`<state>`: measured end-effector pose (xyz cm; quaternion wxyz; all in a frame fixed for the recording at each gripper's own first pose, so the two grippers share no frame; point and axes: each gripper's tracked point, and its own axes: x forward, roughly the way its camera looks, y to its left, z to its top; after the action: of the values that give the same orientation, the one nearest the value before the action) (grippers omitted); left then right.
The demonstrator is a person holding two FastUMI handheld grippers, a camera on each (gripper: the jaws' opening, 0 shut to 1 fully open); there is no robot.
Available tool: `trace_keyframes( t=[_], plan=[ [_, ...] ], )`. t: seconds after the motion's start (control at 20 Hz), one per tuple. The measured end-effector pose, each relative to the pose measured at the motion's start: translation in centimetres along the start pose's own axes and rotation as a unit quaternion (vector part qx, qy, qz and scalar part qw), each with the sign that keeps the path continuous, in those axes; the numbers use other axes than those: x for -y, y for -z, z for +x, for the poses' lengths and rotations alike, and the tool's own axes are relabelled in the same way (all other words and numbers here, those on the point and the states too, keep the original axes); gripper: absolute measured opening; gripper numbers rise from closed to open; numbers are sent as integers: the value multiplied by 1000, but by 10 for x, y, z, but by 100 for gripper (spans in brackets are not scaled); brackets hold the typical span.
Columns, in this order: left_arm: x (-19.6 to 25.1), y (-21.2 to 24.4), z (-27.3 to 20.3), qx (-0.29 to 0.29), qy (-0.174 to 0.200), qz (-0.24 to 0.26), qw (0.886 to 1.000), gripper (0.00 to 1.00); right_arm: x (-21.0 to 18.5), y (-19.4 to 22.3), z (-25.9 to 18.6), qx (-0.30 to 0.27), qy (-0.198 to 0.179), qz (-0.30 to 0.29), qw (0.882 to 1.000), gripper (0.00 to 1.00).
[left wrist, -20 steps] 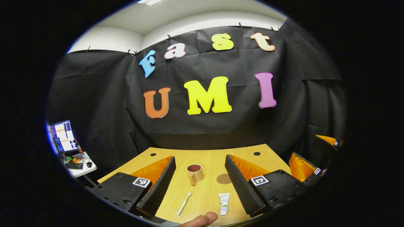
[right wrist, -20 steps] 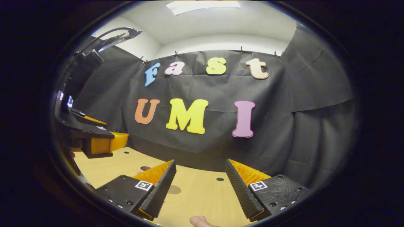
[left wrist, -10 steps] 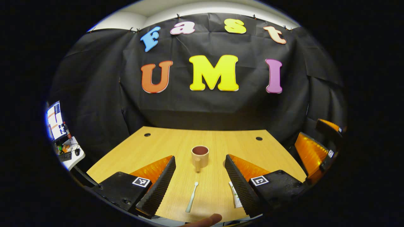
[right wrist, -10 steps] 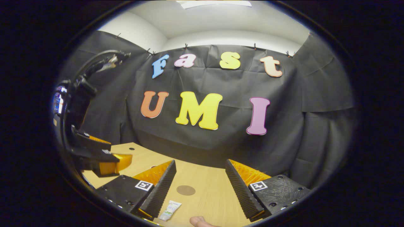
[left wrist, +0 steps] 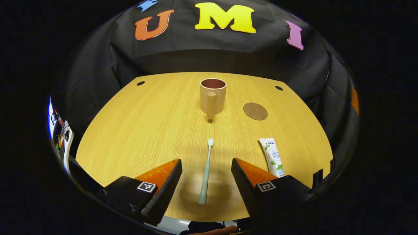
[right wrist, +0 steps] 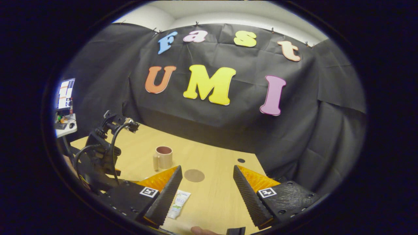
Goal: Put the toothbrush and toothpaste on the desktop into the cup, then pick up the cup and place it on the coaster on the desktop.
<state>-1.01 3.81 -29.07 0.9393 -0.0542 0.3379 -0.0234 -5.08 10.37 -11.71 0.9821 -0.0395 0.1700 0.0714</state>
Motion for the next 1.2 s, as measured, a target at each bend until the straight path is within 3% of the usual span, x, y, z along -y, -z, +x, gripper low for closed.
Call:
trace_keyframes(
  t=[0.05,0.1,0.15,0.3,0.65,0.8,0.95,1.0,1.05,1.2],
  plan=[
    [1,4,8,-9,2,-1,1000,90,-2,7,5,-15,1,-1,1000,97],
    [0,6,14,-15,1,1,1000,94,-4,12,8,-30,3,-1,1000,95],
    [0,7,18,-18,4,6,1000,86,-6,17,12,-42,4,0,999,95],
    [-5,10,25,-24,4,26,999,77,-14,31,22,-75,1,0,997,95],
    [-13,40,37,-103,-12,0,995,39,-18,52,38,-125,-1,4,992,95],
    [-13,51,39,-124,-7,-14,992,30,-15,59,42,-137,-2,4,990,95],
    [-16,51,39,-127,-10,-13,992,13,-19,63,46,-150,-11,-5,989,95],
    [-17,51,37,-127,-10,-16,992,17,-21,65,47,-154,-16,-4,988,95],
    [-19,50,35,-125,-11,-19,992,11,-23,69,49,-161,-23,-2,987,95],
    [-27,28,20,-87,-16,-20,996,10,-34,79,55,-185,-42,5,982,95]
  ],
)
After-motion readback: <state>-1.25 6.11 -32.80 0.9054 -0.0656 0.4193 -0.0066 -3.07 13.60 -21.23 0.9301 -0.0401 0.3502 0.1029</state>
